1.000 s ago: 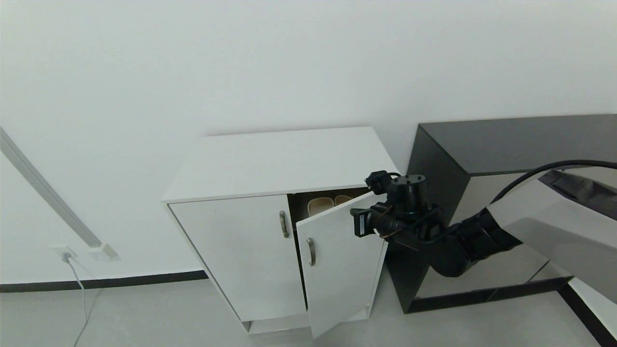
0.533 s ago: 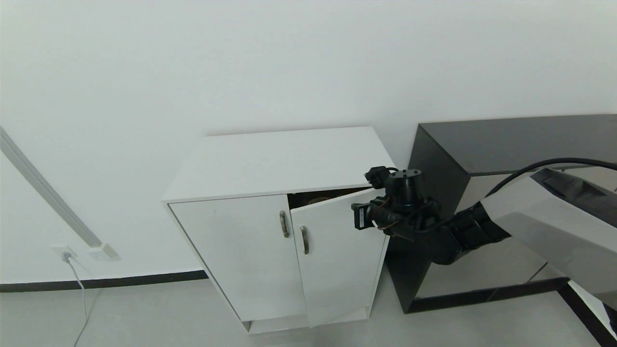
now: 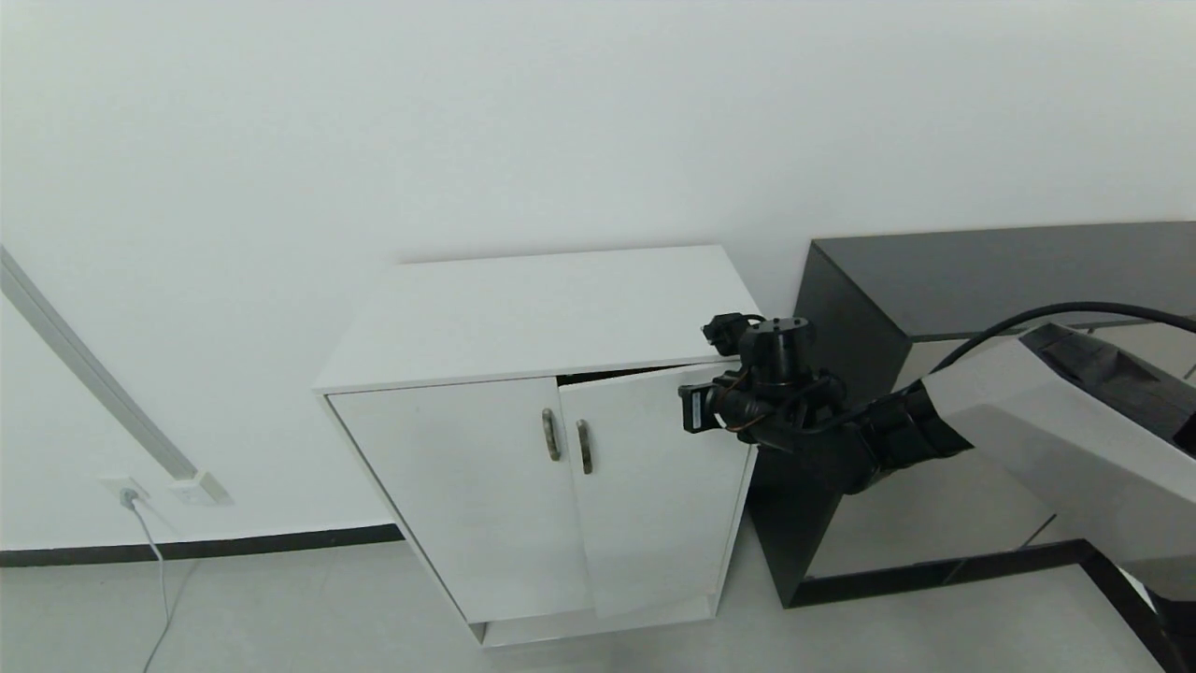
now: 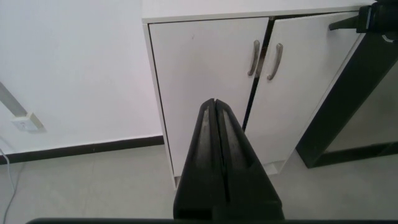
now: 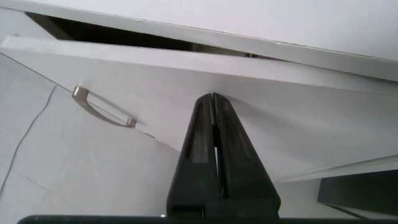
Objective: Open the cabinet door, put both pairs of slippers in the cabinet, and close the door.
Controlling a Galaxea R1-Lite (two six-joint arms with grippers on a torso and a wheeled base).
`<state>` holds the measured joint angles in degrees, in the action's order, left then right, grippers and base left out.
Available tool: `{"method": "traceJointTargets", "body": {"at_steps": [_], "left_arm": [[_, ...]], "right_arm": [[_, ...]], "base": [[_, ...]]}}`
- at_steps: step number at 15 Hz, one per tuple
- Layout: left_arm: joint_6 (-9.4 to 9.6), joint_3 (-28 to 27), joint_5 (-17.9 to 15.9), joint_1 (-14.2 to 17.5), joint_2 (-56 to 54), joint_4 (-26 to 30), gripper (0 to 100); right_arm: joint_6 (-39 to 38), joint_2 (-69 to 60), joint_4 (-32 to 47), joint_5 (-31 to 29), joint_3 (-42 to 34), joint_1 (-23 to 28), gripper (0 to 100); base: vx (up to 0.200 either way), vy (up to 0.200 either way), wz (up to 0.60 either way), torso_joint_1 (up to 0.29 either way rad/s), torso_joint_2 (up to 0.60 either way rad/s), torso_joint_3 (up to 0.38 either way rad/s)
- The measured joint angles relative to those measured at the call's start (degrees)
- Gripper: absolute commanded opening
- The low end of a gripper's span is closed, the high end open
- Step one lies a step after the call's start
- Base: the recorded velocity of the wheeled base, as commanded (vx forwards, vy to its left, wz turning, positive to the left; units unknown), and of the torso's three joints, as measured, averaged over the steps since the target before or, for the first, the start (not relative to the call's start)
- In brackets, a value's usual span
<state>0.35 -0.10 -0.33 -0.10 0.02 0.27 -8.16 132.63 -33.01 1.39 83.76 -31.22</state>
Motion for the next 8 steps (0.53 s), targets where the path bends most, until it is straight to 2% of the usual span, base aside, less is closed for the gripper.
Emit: {"method": "traceJointTargets", "body": {"at_steps": [8], "left_arm": [[0.0,0.0,0.0,0.0,0.0,0.0,0]], "right_arm": [[0.1,0.9,1.2,-0.9,3.0,0.1,0]], "base": [[0.0,0.0,0.0,0.0,0.0,0.0]]}}
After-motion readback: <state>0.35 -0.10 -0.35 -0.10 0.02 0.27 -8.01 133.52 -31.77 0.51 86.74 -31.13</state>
